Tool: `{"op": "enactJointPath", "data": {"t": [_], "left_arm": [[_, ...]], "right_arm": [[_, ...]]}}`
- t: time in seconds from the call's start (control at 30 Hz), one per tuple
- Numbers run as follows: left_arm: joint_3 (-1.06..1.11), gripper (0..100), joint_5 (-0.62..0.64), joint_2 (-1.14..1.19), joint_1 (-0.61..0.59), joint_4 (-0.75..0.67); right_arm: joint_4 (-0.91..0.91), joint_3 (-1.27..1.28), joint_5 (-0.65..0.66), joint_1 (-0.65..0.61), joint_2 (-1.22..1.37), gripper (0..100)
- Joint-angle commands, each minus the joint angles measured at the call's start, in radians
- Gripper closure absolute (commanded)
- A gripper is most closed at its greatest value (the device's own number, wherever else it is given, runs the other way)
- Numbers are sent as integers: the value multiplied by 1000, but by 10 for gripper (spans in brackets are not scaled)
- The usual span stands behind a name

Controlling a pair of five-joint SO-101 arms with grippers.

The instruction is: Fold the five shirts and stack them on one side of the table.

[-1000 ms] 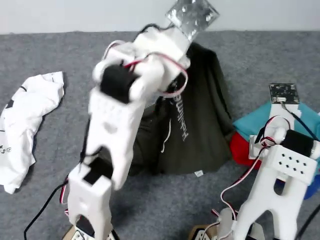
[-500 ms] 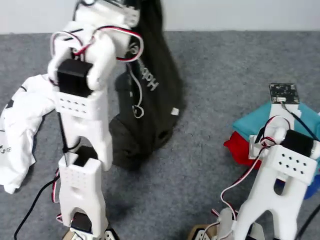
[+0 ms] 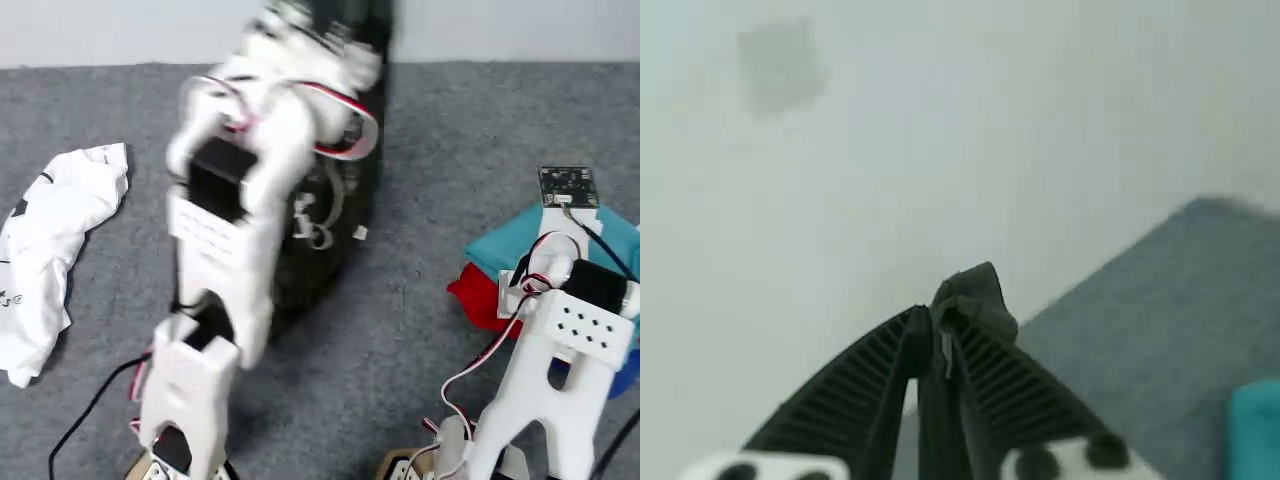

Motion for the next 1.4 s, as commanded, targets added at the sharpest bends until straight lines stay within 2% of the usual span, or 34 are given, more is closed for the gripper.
{"op": "enactJointPath", "data": {"t": [0.0,0.07,0.13,0.27,0.43,0.57,0.67,0.83,0.97,1.1,1.2,1.37], "left_arm": [[-44,987,-6,-20,172,-147],[-59,987,-66,-21,215,-189],[-88,987,-130,-20,216,-170],[-99,987,-164,-21,124,-54],[-101,987,-166,-37,-66,21],[-101,987,-164,-87,-292,78],[-101,987,-164,-140,-448,187],[-101,987,-163,-262,-629,399],[-99,987,-120,-358,-781,391],[-96,987,-57,-396,-864,393],[-96,987,-25,-393,-884,394],[-51,987,-23,-391,-882,394]], "right_arm": [[4,-3,-11,8,-41,849],[5,-3,-11,8,-41,849],[7,-3,-11,12,-41,850],[7,-3,-11,13,-41,850],[7,-3,-11,13,-41,850],[7,-3,-11,13,-41,850],[5,-3,-11,10,-41,850],[4,-3,-11,8,-41,850],[5,-3,-12,8,-41,849],[7,-2,-12,1,-36,849],[5,25,-6,-88,-38,848],[-2,110,15,-351,-33,848]]}}
